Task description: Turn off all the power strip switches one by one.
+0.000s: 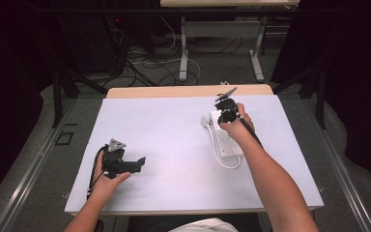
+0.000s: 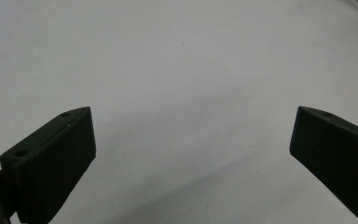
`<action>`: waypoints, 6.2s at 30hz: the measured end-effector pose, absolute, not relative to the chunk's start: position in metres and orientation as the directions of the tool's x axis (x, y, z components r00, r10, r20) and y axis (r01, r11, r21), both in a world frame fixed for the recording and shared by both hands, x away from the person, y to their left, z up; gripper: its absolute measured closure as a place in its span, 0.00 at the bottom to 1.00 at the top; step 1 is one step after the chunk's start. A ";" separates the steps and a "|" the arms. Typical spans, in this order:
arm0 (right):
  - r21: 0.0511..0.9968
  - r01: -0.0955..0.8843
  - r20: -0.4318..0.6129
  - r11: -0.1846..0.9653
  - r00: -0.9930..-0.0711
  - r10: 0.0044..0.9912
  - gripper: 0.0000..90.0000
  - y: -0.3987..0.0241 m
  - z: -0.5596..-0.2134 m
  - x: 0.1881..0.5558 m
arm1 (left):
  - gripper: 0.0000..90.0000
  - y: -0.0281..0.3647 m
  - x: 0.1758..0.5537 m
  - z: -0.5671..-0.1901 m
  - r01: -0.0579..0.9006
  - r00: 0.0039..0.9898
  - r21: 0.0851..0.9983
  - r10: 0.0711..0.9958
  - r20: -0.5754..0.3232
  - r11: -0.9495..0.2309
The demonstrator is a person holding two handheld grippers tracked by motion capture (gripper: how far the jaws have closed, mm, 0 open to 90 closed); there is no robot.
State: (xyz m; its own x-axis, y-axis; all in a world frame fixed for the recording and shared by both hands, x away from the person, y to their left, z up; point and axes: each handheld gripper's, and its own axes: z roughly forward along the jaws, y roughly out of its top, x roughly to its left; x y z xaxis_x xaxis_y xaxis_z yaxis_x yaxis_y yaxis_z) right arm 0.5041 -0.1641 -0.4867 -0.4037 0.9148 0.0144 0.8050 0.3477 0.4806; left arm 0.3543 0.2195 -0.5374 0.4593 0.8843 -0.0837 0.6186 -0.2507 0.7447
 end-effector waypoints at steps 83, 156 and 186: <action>0.524 0.801 0.032 0.289 -0.358 0.933 1.00 -0.160 -0.515 0.518 | 0.00 0.221 0.353 -0.538 0.622 0.456 0.741 0.887 -0.079 -0.253; 0.621 0.752 0.040 0.221 -0.312 0.949 1.00 -0.161 -0.523 0.548 | 0.00 0.226 0.351 -0.541 0.641 0.438 0.732 0.893 -0.100 -0.232; 0.686 0.683 0.029 0.251 -0.370 0.928 0.76 -0.162 -0.519 0.528 | 0.00 0.224 0.350 -0.541 0.635 0.434 0.739 0.896 -0.098 -0.227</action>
State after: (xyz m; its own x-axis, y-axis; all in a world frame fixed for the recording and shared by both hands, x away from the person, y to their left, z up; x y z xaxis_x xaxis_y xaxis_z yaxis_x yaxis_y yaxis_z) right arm 0.5278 -0.1623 -0.5186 -0.3704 0.9284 0.0291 0.6832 0.2511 0.6857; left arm 0.3501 0.2241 -0.5407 0.4341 0.8955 -0.0980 0.6347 -0.2268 0.7388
